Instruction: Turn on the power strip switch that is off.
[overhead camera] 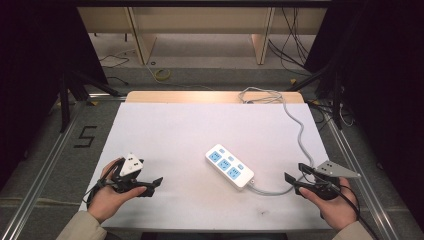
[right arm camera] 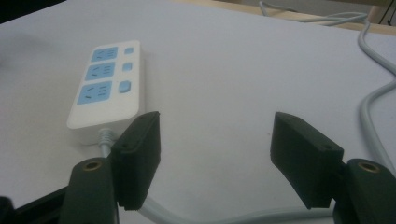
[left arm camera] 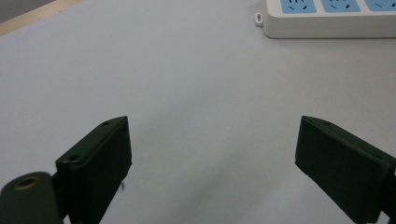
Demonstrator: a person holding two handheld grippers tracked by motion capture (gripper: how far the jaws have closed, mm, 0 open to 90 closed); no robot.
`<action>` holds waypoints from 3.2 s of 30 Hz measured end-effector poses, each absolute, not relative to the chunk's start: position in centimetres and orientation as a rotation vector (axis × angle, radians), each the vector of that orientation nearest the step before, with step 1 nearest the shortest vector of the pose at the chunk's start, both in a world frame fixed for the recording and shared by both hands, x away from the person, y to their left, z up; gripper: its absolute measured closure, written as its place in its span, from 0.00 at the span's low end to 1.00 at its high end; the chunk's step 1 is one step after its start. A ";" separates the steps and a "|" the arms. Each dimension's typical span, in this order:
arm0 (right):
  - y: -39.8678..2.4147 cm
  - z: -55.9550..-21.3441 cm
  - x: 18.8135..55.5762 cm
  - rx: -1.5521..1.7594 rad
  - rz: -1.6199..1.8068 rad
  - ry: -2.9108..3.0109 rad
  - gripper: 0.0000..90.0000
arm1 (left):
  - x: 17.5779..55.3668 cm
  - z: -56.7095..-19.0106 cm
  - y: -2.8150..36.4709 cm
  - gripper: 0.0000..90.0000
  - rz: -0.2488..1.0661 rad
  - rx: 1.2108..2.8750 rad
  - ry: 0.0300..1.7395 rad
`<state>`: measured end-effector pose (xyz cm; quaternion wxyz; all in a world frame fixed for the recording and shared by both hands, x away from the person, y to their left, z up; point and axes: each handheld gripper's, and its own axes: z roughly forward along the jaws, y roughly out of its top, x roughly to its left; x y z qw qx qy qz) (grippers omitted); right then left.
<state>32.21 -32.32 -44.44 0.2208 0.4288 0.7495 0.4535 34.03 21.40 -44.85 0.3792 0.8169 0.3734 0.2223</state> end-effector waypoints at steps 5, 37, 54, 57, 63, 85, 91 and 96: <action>-32.4 -44.3 32.2 1.190 1.251 2.060 0.40 | 34.1 -44.9 21.3 0.12 0.573 2.089 0.947; -31.8 -42.8 32.6 1.213 1.178 2.024 1.00 | 34.3 -44.7 21.0 0.16 0.604 2.067 0.962; -30.3 -42.7 33.3 1.205 1.192 2.082 1.00 | 34.3 -44.6 20.6 0.17 0.603 2.070 0.949; -30.0 -42.6 33.4 1.198 1.197 2.091 1.00 | 34.3 -44.6 20.6 0.17 0.600 2.068 0.950; -29.6 -42.5 33.5 1.194 1.203 2.107 1.00 | 34.3 -44.5 20.4 0.17 0.604 2.069 0.945; -27.7 -42.4 34.1 1.163 1.210 2.178 1.00 | 34.3 -44.6 20.1 0.17 0.597 2.073 0.937; -27.1 -42.3 34.4 1.154 1.211 2.192 1.00 | 34.3 -44.6 20.0 0.17 0.594 2.073 0.935; -26.7 -42.3 34.6 1.147 1.216 2.200 1.00 | 34.3 -44.6 20.0 0.17 0.594 2.071 0.936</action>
